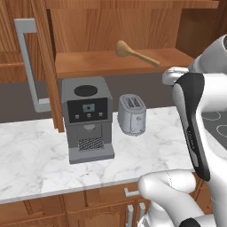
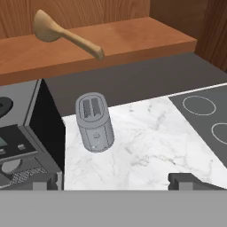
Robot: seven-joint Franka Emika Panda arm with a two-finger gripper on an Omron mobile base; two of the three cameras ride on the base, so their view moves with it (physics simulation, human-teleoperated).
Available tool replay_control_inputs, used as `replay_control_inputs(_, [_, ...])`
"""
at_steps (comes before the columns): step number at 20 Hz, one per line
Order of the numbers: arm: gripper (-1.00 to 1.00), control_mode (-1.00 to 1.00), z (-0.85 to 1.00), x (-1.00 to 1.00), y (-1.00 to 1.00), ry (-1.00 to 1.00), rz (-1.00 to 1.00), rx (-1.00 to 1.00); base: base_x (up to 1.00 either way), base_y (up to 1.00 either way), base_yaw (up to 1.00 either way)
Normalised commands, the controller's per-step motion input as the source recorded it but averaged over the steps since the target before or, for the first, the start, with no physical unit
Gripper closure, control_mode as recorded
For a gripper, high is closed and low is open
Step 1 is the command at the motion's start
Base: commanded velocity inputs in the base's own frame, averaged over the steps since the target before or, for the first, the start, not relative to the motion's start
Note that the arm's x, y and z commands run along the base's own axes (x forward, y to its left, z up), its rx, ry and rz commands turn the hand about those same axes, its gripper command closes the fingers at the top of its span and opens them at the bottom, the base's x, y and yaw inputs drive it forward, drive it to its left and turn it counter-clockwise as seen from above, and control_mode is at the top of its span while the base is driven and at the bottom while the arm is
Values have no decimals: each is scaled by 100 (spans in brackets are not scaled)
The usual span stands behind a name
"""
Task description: Organize the utensils by type. Pick up the wooden spoons from the counter and place them in the open cabinet. Then pick up the metallic utensils from the counter and place them in the open drawer.
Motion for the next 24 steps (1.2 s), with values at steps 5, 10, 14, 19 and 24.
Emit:
replay_control_inputs(5, [-100,-100,-1,0,0,2,12,10,0,0,0])
replay_control_inputs(10, [-100,-100,-3,0,4,0,0,-1,0,0,0])
replay_control_inputs(14, [-100,-100,-7,-4,3,5,0,-2,0,0,0])
replay_control_inputs(19, [-100,-100,-16,-6,1,1,1,-9,0,0,0])
replay_control_inputs(24, [-100,-100,-12,-59,0,0,8,-13,0,0,0])
